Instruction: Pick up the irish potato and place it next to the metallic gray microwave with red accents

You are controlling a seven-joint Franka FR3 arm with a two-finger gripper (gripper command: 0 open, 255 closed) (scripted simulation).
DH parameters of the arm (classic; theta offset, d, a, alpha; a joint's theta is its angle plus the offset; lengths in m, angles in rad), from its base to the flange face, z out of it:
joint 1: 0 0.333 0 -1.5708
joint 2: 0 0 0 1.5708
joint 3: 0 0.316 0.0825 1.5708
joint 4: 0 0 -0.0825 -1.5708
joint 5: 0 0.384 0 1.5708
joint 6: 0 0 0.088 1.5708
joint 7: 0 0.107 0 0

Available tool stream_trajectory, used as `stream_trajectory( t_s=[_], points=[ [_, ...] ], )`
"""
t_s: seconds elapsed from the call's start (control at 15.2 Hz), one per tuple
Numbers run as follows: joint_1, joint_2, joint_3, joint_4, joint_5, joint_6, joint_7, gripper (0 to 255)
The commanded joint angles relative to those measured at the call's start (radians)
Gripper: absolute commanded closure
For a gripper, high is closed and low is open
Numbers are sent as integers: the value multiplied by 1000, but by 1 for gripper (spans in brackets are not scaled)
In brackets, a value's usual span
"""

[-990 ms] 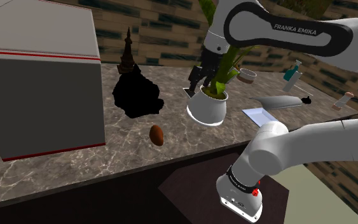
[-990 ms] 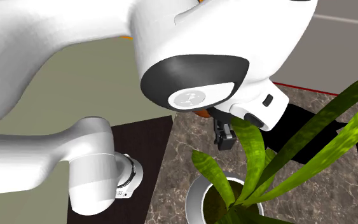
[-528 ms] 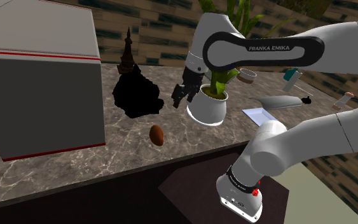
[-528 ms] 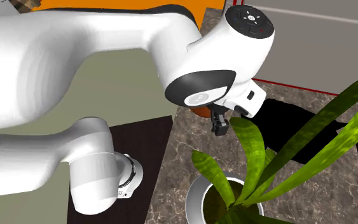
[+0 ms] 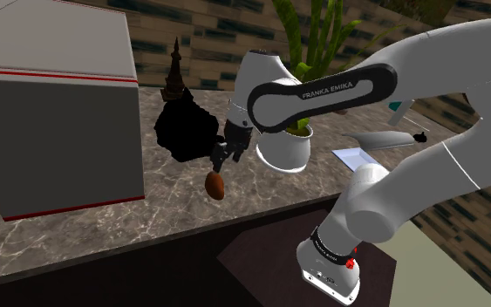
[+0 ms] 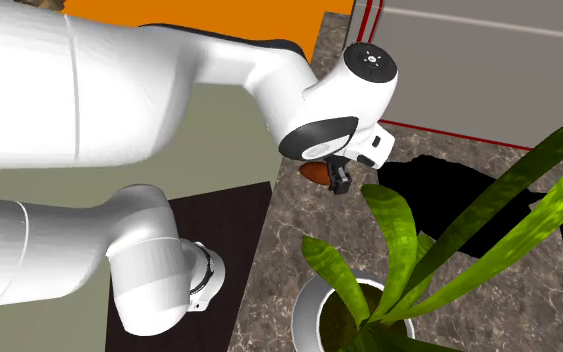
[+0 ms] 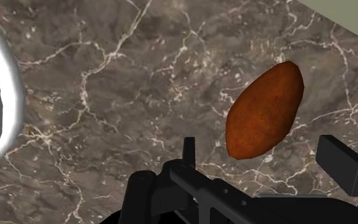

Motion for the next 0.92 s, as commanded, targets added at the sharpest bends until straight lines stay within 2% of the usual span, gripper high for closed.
stream_trajectory(
  t_s=[0.0,0.53,0.86],
  points=[
    [22,69,21,2,20,72,5,0],
    [34,171,39,-33,36,209,3,0],
    [34,178,39,-36,36,219,3,0]
  ],
)
